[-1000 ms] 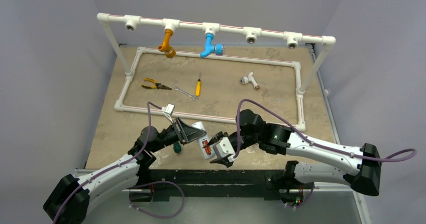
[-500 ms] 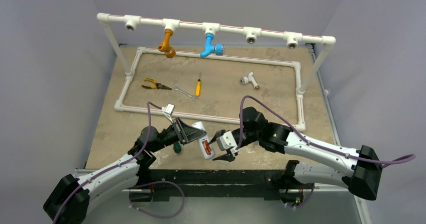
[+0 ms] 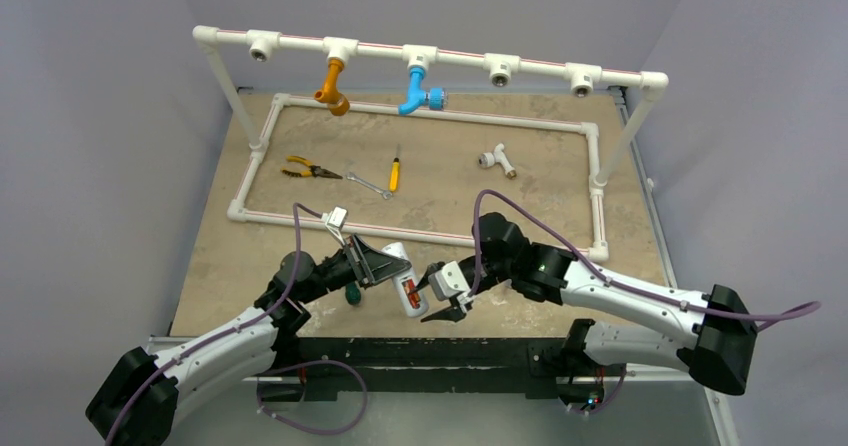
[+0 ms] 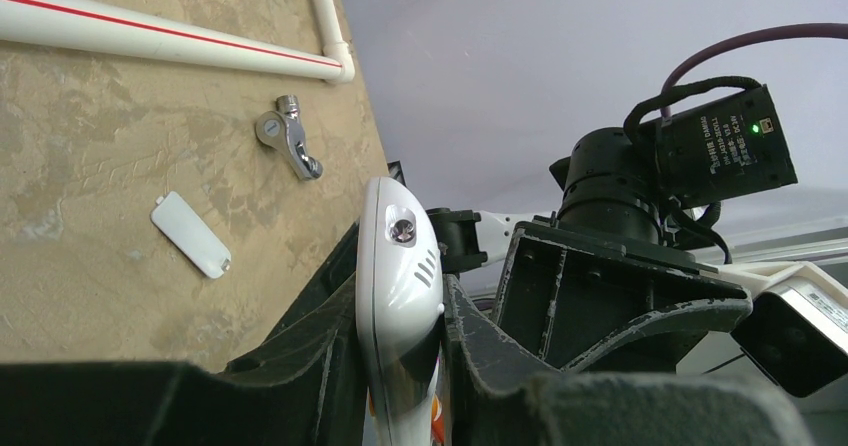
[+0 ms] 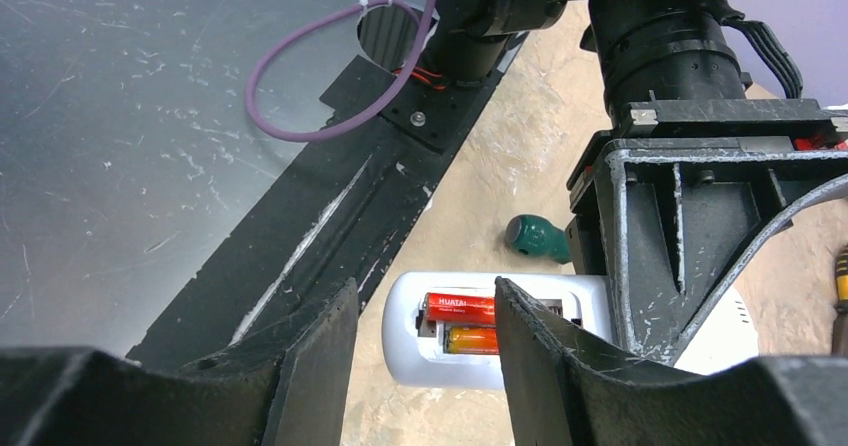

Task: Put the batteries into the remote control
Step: Load the battery into the remote control.

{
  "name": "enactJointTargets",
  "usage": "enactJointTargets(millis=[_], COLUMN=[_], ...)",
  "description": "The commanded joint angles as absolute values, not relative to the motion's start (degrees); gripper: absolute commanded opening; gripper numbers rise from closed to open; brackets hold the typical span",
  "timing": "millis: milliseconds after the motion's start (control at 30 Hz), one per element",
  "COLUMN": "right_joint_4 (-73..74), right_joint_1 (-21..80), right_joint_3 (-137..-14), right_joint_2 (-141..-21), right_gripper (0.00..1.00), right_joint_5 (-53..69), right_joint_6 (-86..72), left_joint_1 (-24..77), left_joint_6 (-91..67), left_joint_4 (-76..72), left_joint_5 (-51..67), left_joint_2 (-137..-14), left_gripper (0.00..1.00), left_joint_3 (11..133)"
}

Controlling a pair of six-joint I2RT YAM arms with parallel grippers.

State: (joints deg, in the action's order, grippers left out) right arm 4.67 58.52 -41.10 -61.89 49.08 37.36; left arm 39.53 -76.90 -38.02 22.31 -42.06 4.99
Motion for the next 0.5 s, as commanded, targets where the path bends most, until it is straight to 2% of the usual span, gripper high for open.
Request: enactJointTargets(millis=[0, 467], right_joint_4=[2.2, 1.5], right_joint_1=[58.4, 58.4], right_joint_3=[-41.3, -41.3], right_joint_2=[-62.5, -63.5], right_gripper=[0.5, 0.46], right_joint_5=[50.6, 49.5], right_joint_6=[36.9, 36.2], left_joint_1=[39.8, 39.9], left_joint_6=[-76.5, -76.6], left_joint_4=[-40.9, -40.2], left_joint_5=[22.6, 22.7], left_joint_2=[-41.3, -40.6], left_gripper=[0.0, 0.0], left_joint_3=[5.4, 5.9])
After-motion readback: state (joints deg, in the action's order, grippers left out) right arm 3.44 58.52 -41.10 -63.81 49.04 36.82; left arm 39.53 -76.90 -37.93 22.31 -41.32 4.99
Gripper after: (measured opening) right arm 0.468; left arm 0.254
